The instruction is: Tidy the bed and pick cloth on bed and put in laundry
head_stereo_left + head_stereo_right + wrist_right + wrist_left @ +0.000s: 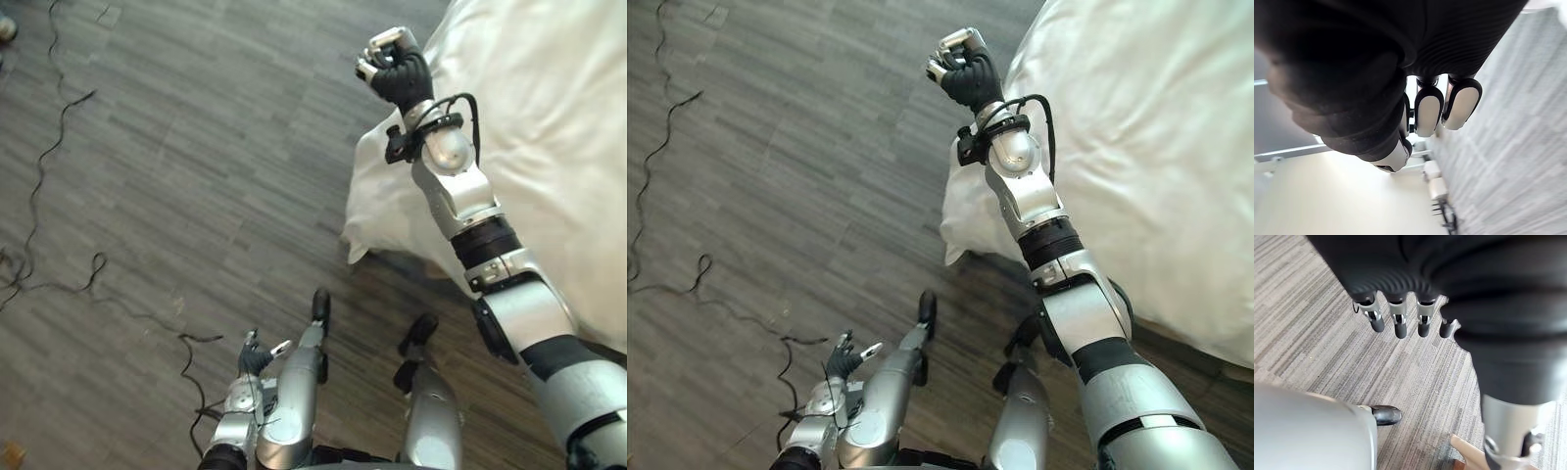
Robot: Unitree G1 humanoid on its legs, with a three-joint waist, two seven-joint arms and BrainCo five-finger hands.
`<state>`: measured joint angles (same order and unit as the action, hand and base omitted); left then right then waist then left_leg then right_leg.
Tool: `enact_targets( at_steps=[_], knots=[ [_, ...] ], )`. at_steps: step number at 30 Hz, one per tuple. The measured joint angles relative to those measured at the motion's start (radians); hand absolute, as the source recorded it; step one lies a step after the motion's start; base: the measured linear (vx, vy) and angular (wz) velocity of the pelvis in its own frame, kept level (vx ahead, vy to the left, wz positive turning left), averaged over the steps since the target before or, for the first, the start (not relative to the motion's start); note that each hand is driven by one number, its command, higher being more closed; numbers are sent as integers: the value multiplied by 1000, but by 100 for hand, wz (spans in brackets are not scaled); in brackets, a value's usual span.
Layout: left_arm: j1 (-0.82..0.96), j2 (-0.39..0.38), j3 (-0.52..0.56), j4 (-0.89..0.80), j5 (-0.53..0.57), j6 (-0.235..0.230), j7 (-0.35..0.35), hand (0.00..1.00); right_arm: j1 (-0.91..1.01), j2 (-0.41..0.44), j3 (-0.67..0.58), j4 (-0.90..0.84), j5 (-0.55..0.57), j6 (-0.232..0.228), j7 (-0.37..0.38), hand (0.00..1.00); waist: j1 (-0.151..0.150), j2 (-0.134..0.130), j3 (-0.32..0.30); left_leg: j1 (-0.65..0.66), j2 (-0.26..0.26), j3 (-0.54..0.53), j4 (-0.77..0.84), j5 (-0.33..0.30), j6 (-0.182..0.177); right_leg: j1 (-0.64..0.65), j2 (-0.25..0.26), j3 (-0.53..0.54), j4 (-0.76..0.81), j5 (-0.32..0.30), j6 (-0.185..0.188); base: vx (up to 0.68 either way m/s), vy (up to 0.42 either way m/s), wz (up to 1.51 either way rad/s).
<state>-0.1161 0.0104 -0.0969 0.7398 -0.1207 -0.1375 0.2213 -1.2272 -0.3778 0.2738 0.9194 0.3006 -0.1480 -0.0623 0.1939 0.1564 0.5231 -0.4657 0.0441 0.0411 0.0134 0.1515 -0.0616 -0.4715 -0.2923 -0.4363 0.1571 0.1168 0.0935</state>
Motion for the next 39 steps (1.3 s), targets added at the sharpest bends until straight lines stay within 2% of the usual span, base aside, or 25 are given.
enact_targets(
  at_steps=[3,8,9,11,13,14,15,17,18,19,21,22,23,26,27,30,33,36,38,39],
  knots=[
    [-59,-5,-65,3,-26,-6,0,0,-2,5,0,98,-38,0,-8,100,25,1,0,-56,-6,0,-1,14,3,-56,-2,1,-2,12,-10,-69,-33,10],
    [-68,-16,-89,-17,-26,-22,-4,0,70,10,-30,159,-96,4,5,100,27,1,-1,-79,-22,10,0,11,0,-58,-10,7,-41,41,1,-21,14,8],
    [-65,-17,-82,-16,-25,-21,-3,0,127,17,-46,127,-121,-27,16,100,23,1,-1,-80,-26,15,0,10,1,-59,-14,13,-44,44,5,-2,37,0],
    [-59,-25,-44,-13,-24,-14,-3,0,198,80,-94,73,-152,-39,24,100,-12,0,-1,-74,-34,32,12,3,11,-55,-24,31,-41,47,10,1,38,-16],
    [-60,-37,21,-10,-22,-3,-3,0,342,188,-136,-7,-156,-40,26,100,-64,-8,0,-42,-36,56,38,-11,32,-29,-26,61,-40,49,12,3,16,-30],
    [-60,-37,30,-2,-17,1,-1,0,384,215,-137,-8,-156,-31,28,100,-79,-10,1,-27,-36,58,37,-13,32,-16,-25,63,-41,49,12,11,-10,-19],
    [-62,-36,33,8,-2,5,-1,0,459,251,-134,-7,-156,7,27,100,-93,-16,2,-5,-32,63,38,-19,33,2,-22,71,-42,48,11,20,-30,-26],
    [-62,-36,43,23,39,24,-1,0,688,290,-106,-5,-155,93,31,100,-107,-43,8,58,-23,73,35,-34,25,50,-11,90,-42,33,10,34,-59,-34],
    [-62,-35,48,30,50,29,-1,0,743,295,-94,-7,-153,107,36,100,-115,-52,11,74,-20,74,32,-36,22,63,-7,91,-42,31,9,37,-69,-26],
    [-60,-25,53,52,58,42,-2,0,832,304,-53,-31,-149,135,49,100,-133,-75,14,112,-12,78,21,-38,20,92,0,95,-41,21,8,31,-69,-29],
    [-50,-6,61,94,79,57,-3,0,909,322,23,-146,-126,155,70,100,-141,-123,11,189,0,100,4,-49,5,140,20,114,-42,8,-1,36,-69,-43],
    [-43,-3,61,101,90,63,-3,0,910,328,42,-188,-106,155,80,100,-148,-130,10,213,6,103,-5,-49,4,159,26,116,-43,5,-4,14,-58,-34],
    [-28,4,63,114,104,66,-4,0,904,343,70,-279,-68,145,97,100,-153,-144,0,251,12,108,-20,-48,1,189,35,118,-49,-2,-5,2,-67,-27],
    [12,25,72,155,128,84,-3,0,859,398,97,-432,75,100,136,100,-153,-175,-90,302,29,141,-73,-38,-13,207,61,141,-71,-5,-2,21,-47,-28],
    [27,26,73,166,133,88,-3,0,846,409,95,-480,135,85,146,100,-151,-180,-126,318,32,151,-90,-35,-17,211,64,147,-74,-5,-2,67,-33,-24],
    [56,25,93,176,134,93,-3,0,825,423,51,-583,273,59,153,100,-152,-183,-171,364,36,161,-104,-33,-20,241,65,161,-76,-3,-2,78,-14,-16],
    [61,24,108,182,134,98,-2,0,781,439,-21,-613,369,26,143,100,-153,-184,-183,370,34,166,-104,-29,-15,243,65,168,-76,4,1,61,8,-9],
    [61,24,111,181,134,106,-1,0,639,432,-145,-585,468,-21,103,100,-155,-178,-180,370,27,184,-100,-29,-14,229,62,193,-74,14,4,30,10,-17],
    [58,21,111,173,133,107,-1,0,516,398,-224,-515,499,-52,73,100,-160,-160,-165,353,21,195,-82,-30,-14,213,54,204,-69,22,7,-10,19,-8],
    [56,18,111,167,133,105,-1,0,434,360,-265,-465,516,-72,54,100,-165,-138,-149,325,16,198,-63,-31,-11,187,47,210,-61,29,4,-51,27,4]
  ],
)
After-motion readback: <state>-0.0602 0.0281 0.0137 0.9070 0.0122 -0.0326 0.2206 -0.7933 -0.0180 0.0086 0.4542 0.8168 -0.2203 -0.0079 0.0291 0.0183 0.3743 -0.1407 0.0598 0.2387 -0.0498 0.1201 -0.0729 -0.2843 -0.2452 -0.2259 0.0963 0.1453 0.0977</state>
